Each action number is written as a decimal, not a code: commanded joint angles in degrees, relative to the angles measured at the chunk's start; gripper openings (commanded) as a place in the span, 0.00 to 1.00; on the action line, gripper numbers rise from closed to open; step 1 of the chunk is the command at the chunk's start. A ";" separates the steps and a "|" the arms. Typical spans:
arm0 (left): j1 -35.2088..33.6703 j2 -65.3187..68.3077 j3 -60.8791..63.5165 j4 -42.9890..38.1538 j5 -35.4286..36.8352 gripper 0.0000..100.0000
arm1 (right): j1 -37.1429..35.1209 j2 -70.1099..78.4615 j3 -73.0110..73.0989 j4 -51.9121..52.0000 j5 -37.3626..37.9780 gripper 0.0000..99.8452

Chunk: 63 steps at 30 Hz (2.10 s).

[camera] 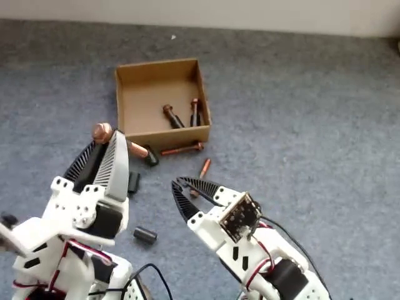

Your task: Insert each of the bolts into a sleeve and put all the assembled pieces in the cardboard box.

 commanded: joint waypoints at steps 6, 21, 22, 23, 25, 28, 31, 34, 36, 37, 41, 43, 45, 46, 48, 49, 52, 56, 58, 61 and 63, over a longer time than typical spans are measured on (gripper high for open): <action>-3.03 -0.13 -2.77 3.78 1.14 0.01 | 2.07 -0.13 -0.04 -0.04 -0.62 0.01; -28.88 -0.22 -2.59 9.85 1.14 0.01 | 3.03 48.13 -24.22 14.73 -7.91 0.01; -30.73 -0.22 -2.59 9.93 1.14 0.01 | 1.45 51.74 -26.95 16.22 -9.23 0.03; -32.48 -0.22 -2.59 9.93 1.14 0.01 | -0.31 55.25 -29.49 17.80 -10.37 0.06; -35.38 -0.22 -2.59 9.93 1.14 0.01 | -3.38 61.32 -33.54 19.74 -12.40 0.11; -38.99 -0.22 -2.51 10.11 1.14 0.01 | -8.92 69.93 -38.02 20.44 -13.63 0.13; -41.27 -0.22 -2.59 12.13 1.14 0.01 | -14.11 77.93 -41.19 20.26 -13.63 0.13; -42.07 -0.22 -2.59 14.07 1.14 0.01 | -17.45 85.14 -44.79 20.26 -13.80 0.13; -42.15 -0.22 -2.59 15.21 1.14 0.01 | -18.59 89.36 -46.90 20.26 -13.80 0.13; -42.15 -0.22 -2.59 15.56 1.14 0.01 | -19.03 91.12 -48.04 20.26 -13.80 0.13; -42.15 -0.22 -2.59 15.65 1.05 0.01 | -19.47 97.63 -52.26 20.18 -13.63 0.13; -42.15 -0.22 -2.77 15.56 1.05 0.01 | -19.74 100.26 -53.93 20.18 -13.54 0.13; -42.15 -0.22 -2.77 15.47 1.05 0.01 | -20.35 102.64 -55.25 20.18 -13.54 0.13; -42.15 -0.22 -2.77 15.47 1.05 0.01 | -20.53 103.78 -55.87 20.18 -13.54 0.13; -42.15 -0.22 -2.77 15.47 1.05 0.01 | -20.97 105.98 -56.75 20.09 -13.54 0.13; -42.15 -0.22 -2.77 15.47 1.05 0.01 | -21.05 107.21 -57.19 20.09 -13.54 0.13; -42.15 -0.22 -2.77 15.47 1.05 0.01 | -20.88 110.81 -59.03 20.09 -13.45 0.13; -42.15 -0.31 -2.77 15.47 1.05 0.01 | -20.88 114.77 -59.91 20.09 -13.45 0.13; -42.15 -0.31 -2.77 15.47 1.05 0.01 | -20.79 116.00 -59.91 20.09 -13.45 0.10; -42.15 -0.31 -2.77 15.56 1.05 0.01 | -19.91 116.18 -59.82 20.53 -13.45 0.00; -42.15 -0.31 -2.86 15.56 1.05 0.01 | -19.21 115.65 -59.74 21.49 -13.54 0.01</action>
